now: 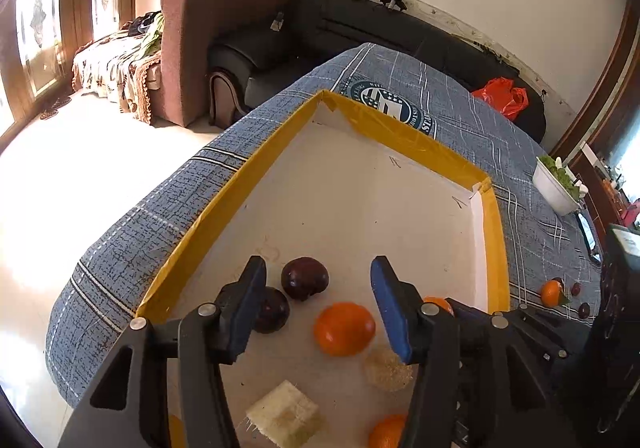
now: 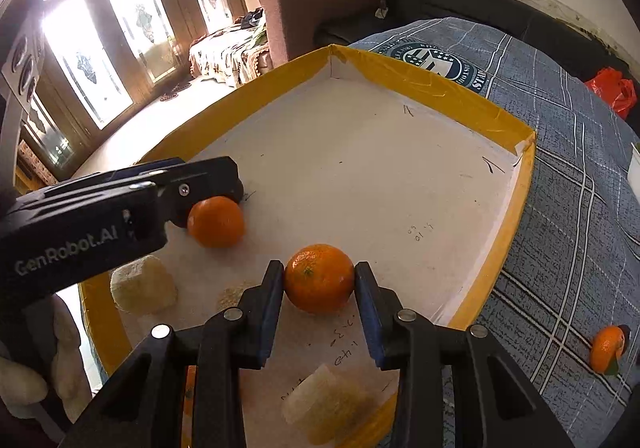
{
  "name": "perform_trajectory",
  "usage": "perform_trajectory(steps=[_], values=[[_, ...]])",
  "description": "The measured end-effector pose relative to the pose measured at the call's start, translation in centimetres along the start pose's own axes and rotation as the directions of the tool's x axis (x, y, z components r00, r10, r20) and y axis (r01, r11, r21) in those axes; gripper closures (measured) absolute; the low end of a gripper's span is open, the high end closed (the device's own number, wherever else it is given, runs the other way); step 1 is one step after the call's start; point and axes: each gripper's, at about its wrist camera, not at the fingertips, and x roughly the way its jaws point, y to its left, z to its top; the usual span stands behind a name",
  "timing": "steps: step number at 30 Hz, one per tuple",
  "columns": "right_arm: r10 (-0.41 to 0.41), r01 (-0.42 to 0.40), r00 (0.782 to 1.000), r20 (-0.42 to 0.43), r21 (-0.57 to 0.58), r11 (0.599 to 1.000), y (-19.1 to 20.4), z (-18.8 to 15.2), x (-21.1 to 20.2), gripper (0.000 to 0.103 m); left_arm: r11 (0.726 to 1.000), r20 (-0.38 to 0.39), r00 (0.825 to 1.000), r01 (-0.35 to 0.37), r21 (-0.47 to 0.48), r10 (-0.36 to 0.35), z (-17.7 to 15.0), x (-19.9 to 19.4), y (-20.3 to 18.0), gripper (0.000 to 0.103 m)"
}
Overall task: Organize fruits
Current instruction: 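Open the right tool over the tray while the left tool releases its orange, then move both tools back toward the remaining plums and leafy orange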
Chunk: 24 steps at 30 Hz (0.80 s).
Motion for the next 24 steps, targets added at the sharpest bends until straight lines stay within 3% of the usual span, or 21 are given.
perform_trajectory(steps=[6,13,17,24], values=[[0.010,-0.010,1.000,0.021,-0.002,1.000,0.6,-0.5,-1.4,0.061,0.999,0.076,0.997,0.026,-0.044,-0.022,-0.3,-3.4,0.7,0.039],[0.013,-0.014,0.997,0.081,0.017,1.000,0.6,-1.3,-4.7,0.051,0.994,0.171,0.985,0.041,-0.098,-0.024,-1.1,-8.0,1.4,0.026],[0.004,-0.009,0.994,0.113,0.040,0.999,0.1,-2.4,-6.7,0.048,0.993,0.179,0.983,0.053,-0.107,-0.034,-2.1,-9.2,0.9,0.019],[-0.037,0.020,0.988,0.153,0.112,0.994,-2.8,-5.8,-10.3,0.042,0.990,0.166,0.983,0.098,-0.098,-0.081,-4.2,-9.7,-2.4,0.019]])
